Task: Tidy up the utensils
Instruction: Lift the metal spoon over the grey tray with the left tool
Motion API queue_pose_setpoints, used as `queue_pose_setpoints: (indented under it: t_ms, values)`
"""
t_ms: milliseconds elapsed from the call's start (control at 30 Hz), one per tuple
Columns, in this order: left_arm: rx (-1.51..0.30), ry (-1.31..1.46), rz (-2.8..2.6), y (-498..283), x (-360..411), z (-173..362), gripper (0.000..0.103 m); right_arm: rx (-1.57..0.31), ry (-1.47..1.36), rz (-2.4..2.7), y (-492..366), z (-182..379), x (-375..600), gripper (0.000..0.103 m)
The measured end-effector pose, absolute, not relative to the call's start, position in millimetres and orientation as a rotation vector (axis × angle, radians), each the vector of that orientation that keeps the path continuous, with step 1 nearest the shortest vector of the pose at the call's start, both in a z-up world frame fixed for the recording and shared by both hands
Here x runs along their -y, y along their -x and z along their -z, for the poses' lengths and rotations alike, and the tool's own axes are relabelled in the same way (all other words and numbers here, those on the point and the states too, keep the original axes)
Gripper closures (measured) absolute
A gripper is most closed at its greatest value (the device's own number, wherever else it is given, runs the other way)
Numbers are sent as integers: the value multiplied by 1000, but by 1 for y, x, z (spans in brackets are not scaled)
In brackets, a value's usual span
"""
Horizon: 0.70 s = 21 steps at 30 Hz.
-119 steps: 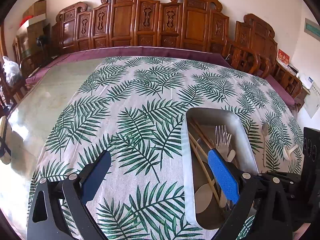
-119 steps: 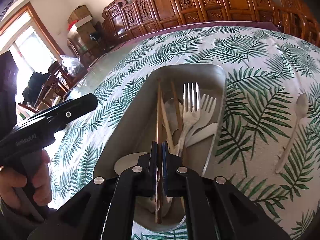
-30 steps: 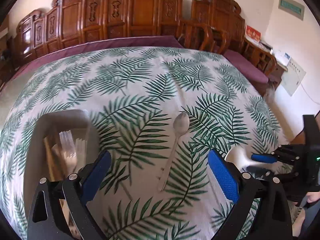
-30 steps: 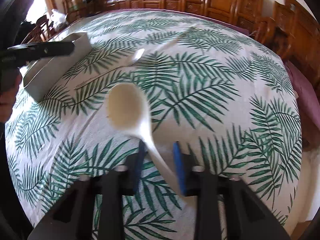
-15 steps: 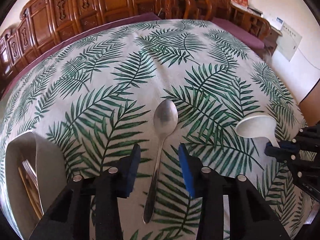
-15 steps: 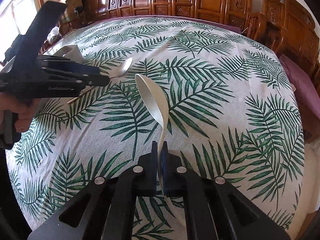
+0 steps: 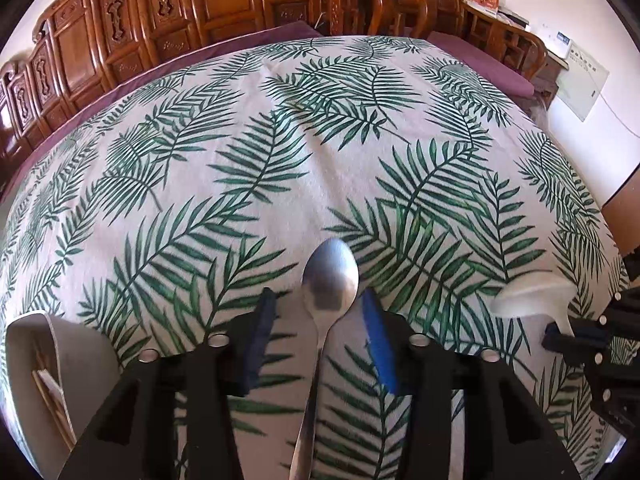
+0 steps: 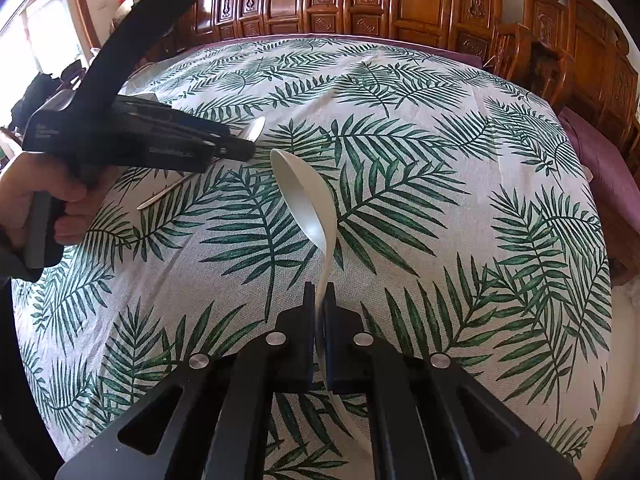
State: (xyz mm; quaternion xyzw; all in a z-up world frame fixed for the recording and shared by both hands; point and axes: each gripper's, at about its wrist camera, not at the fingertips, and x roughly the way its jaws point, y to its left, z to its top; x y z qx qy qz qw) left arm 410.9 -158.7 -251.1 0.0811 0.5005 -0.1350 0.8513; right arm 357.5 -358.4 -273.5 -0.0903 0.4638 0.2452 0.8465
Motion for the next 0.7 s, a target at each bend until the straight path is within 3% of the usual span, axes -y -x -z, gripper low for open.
queue_pose_setpoints:
  t_ms: [200, 233, 267, 700]
  values:
    - [-1022, -180, 304, -417, 166, 253, 56, -976, 191, -515, -357, 274, 358, 98]
    - [-1018, -176, 301, -418, 165, 252, 62, -977, 192, -515, -357, 274, 358, 98]
    - [-1017, -170, 298, -419, 164, 251, 76, -977, 192, -513, -358, 274, 358, 98]
    - [-938, -112, 298, -359, 132, 215, 77, -916, 177, -485, -347, 251, 331, 98]
